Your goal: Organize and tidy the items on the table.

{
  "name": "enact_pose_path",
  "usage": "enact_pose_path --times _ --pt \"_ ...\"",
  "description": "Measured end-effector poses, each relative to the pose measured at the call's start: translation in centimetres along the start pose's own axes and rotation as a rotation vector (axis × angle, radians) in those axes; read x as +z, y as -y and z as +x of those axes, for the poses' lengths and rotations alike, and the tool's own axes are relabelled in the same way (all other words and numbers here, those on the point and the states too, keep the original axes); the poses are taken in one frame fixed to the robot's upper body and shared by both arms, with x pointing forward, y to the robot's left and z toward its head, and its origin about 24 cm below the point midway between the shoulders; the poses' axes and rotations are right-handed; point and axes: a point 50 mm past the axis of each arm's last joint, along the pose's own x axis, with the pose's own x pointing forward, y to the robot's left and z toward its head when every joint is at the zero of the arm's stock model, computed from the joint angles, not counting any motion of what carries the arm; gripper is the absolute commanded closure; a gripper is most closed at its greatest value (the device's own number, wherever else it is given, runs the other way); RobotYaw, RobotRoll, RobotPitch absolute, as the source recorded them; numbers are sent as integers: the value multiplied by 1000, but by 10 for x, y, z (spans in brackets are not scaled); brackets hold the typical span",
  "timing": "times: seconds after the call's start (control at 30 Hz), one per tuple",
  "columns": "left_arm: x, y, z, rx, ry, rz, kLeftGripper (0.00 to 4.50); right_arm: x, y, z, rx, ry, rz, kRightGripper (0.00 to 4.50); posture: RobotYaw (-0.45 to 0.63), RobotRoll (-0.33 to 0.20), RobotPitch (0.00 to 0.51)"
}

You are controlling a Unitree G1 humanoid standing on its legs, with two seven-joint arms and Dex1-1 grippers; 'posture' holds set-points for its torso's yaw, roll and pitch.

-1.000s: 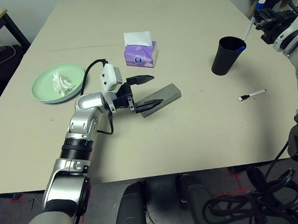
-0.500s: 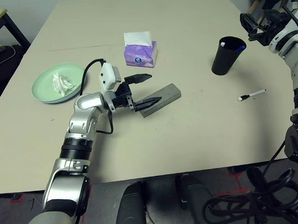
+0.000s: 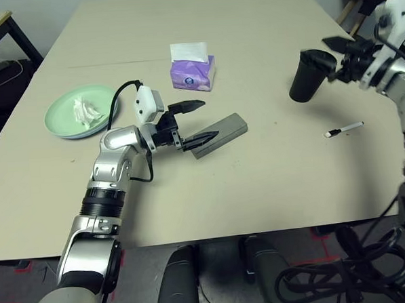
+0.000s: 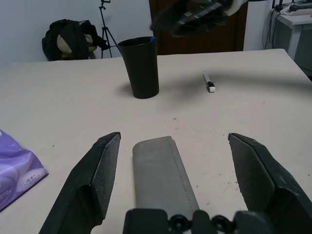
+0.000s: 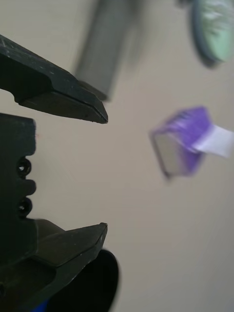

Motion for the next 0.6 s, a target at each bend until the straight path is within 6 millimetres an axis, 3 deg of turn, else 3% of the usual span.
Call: enact_pose_path --times 0.2,0.6 --pt "0 4 -2 10 -1 -2 0 -21 -1 -9 230 -280 -170 23 20 0 188" --pt "1 11 -4 45 18 -19 0 -8 18 -20 389 -637 -573 23 21 0 224"
